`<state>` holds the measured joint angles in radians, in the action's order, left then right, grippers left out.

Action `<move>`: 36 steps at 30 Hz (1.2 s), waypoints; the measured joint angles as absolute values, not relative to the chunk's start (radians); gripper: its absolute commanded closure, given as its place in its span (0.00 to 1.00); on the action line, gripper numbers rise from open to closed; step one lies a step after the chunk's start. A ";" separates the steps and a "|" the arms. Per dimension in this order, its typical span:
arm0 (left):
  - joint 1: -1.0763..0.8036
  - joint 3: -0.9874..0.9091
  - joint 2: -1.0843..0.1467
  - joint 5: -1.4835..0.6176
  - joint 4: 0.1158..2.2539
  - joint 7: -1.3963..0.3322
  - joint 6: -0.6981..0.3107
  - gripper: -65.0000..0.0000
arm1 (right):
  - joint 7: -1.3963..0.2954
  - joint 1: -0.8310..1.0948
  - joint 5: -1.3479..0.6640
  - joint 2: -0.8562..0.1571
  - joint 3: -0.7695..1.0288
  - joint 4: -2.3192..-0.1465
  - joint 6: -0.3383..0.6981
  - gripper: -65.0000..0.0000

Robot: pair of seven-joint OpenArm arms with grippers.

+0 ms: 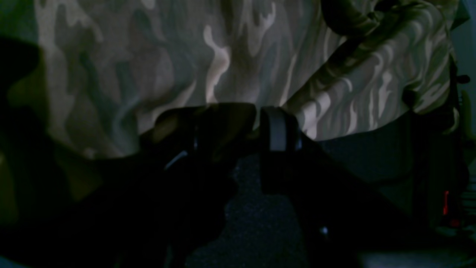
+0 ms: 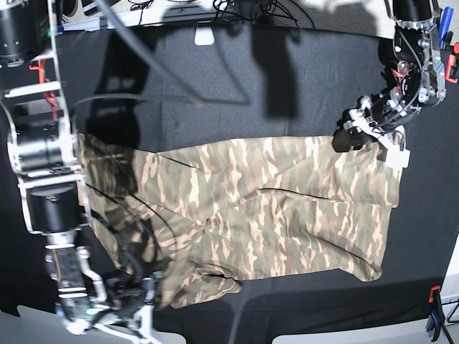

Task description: Layout the t-shirt on the table in an organized manner, then fold the t-shirt properly

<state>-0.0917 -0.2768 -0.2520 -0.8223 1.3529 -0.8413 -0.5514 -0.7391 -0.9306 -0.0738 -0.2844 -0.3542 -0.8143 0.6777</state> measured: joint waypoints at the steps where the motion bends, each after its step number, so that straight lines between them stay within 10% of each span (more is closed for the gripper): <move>1: -0.092 -0.277 -0.252 -0.822 1.353 -0.841 -0.551 0.70 | -0.738 -0.931 -0.075 -0.279 -0.367 -0.815 0.678 1.00; 31: -0.092 -0.277 -0.252 -0.822 1.353 -0.841 -0.551 0.70 | -0.735 -0.931 0.039 -0.219 -0.656 -0.815 0.410 1.00; 36: -0.092 -0.277 -0.252 -0.822 1.353 -0.841 -0.551 0.70 | -0.892 -0.928 -0.012 -0.220 -0.656 -0.815 0.389 0.56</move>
